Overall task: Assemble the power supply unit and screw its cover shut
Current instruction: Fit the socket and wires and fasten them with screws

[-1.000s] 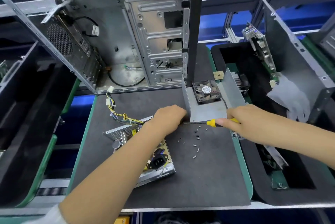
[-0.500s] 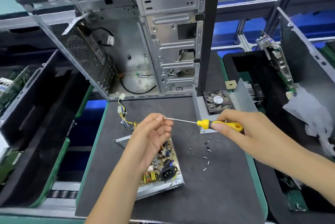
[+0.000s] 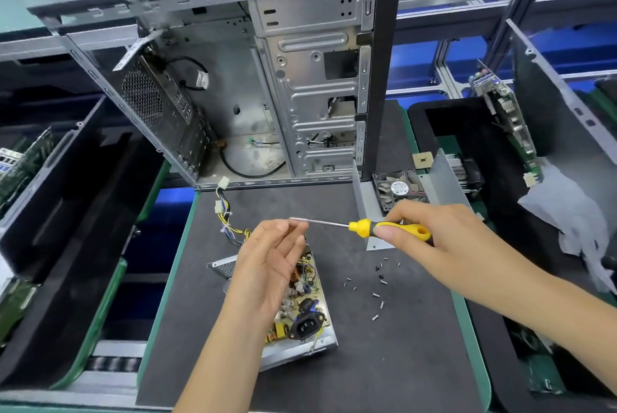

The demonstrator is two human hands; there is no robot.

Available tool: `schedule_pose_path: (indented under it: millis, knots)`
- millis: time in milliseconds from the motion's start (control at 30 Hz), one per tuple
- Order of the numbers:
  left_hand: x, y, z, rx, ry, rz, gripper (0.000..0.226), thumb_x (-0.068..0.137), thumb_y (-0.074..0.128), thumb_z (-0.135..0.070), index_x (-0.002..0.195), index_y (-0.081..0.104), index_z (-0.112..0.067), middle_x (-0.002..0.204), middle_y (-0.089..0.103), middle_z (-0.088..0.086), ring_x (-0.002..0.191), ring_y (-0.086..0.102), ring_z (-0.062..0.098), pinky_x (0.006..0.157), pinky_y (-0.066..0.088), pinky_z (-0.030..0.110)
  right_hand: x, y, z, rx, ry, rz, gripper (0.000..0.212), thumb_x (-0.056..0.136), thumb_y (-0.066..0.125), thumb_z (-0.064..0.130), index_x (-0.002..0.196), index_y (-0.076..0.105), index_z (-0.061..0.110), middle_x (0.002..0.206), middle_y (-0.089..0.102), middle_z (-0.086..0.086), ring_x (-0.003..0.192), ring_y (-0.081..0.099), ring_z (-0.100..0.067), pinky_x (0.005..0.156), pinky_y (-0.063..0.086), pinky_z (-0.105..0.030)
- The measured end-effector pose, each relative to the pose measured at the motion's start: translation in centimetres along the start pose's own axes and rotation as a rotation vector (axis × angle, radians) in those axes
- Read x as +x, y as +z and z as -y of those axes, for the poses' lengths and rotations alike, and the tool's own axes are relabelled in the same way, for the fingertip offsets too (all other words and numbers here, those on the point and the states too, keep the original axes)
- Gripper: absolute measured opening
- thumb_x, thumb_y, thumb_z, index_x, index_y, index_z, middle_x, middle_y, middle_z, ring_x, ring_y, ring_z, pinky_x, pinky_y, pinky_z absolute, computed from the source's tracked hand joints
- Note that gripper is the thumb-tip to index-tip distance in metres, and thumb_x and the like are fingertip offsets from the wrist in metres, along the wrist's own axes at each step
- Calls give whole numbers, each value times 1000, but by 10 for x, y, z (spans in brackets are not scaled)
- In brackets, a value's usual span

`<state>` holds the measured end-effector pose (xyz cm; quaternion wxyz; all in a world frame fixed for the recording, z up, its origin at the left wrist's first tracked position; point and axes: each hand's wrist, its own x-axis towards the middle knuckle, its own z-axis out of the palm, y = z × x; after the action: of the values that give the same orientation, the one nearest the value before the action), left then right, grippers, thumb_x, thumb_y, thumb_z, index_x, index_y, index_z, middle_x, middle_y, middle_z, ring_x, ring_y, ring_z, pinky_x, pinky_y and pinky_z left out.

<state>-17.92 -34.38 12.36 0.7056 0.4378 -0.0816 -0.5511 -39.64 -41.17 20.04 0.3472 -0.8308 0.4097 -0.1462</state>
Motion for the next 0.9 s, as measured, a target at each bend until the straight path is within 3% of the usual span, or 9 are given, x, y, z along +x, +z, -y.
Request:
schedule_pose_path:
  millis: [133,333,533,700,900]
  knots:
    - [-2,-5,-2,84,60,31,14,76,66,-1,76,54,-8,84,73,8,84,73,18,68,57,19,0,-1,2,-12,2,-7,32,84,41,59,77,56,32,49,46,16,45,40,-5,46,33,-13]
    - [-4,-8,-4,114,61,27,12,76,66,-9,86,59,-8,80,73,8,59,68,8,53,55,14,-1,0,2,-23,-7,-5,35,82,39,62,77,56,32,51,44,13,46,39,-7,46,32,-16]
    - [-5,-3,1,6,26,26,14,76,64,-14,89,67,-9,71,68,3,55,63,6,51,53,12,-2,5,5,-33,-6,1,38,79,36,66,75,55,34,52,47,13,47,41,-6,51,35,-17]
    - [-4,2,0,-52,12,7,18,76,61,-16,66,77,-15,64,65,0,50,57,4,48,49,11,-3,6,8,-19,-22,-15,37,78,36,66,74,55,35,52,48,14,47,41,-6,50,35,-15]
    - [-2,2,-1,-73,8,7,15,75,64,-19,64,75,-17,64,62,-1,50,56,3,48,48,11,-6,6,11,-33,-27,-16,41,78,35,68,78,57,33,55,49,14,49,42,-5,51,34,-15]
